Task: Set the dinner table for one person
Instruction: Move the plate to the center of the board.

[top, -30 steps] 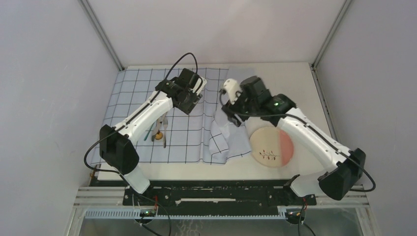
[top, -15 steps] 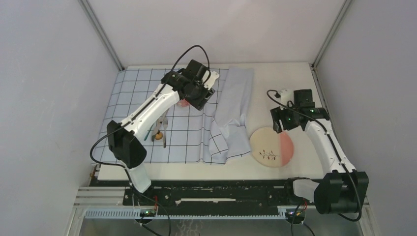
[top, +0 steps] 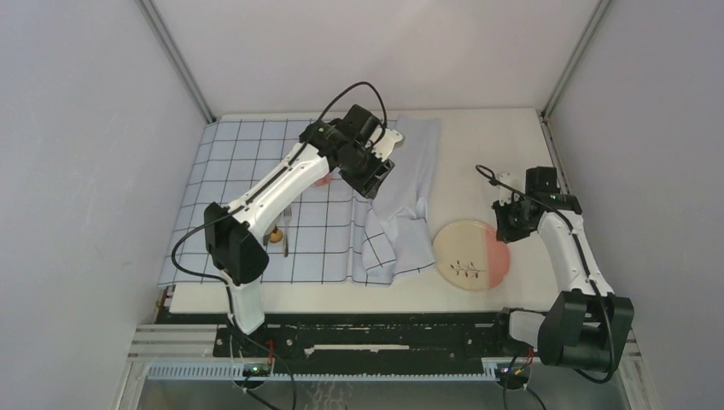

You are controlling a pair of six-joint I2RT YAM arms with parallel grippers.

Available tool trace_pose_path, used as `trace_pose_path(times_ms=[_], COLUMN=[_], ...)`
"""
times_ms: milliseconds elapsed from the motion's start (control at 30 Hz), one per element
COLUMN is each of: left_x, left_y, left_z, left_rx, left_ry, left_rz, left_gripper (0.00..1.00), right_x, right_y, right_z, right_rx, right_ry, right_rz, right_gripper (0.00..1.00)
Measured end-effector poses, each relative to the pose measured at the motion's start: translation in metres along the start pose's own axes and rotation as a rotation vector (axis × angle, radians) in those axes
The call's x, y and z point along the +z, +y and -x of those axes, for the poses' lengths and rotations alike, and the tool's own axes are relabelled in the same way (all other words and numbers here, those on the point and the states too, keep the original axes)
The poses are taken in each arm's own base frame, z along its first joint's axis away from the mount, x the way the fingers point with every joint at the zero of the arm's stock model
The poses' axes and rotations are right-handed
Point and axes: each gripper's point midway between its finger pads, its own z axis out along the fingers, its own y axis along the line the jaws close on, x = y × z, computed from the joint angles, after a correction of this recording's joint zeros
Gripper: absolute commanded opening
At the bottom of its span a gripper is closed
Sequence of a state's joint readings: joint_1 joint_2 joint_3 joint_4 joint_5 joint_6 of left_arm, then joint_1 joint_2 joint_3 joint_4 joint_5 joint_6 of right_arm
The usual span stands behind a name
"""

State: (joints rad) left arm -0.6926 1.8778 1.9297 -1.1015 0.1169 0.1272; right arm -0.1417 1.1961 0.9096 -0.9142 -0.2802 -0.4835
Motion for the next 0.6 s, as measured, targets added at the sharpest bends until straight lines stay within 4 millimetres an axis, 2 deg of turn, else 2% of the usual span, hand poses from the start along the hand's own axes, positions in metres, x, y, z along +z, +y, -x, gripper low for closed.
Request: trace_pose_path(times_ms=[167, 300, 433, 600], left_x=[0.001, 0.007, 0.017, 0.022], left_y=[0.001, 0.002, 0.007, 0.01], left_z=[-0.002, -0.013, -0.029, -0.036], left_rx=[0.0, -0.002, -0.005, -0.002], left_ry=[0.007, 0.039, 0.089, 0.11], left_rz=[0.005, 0.011, 0.032, 0.052], left_gripper=[0.58, 0.6, 0.6, 0.6], right_x=[0.015, 0.038, 0.051, 0.059], right_y=[0.007, 0.008, 0.007, 0.002], right_z=[-0.008, -0.03, -0.048, -0.052], right_rx=[-0.016, -0.006, -0.018, -0.053], right_ry=[0.068, 0.179, 0.241, 0.242], right_rz=[0.041, 0.073, 0.063, 0.027], right_gripper=[0.0, 0.0, 0.0, 0.0])
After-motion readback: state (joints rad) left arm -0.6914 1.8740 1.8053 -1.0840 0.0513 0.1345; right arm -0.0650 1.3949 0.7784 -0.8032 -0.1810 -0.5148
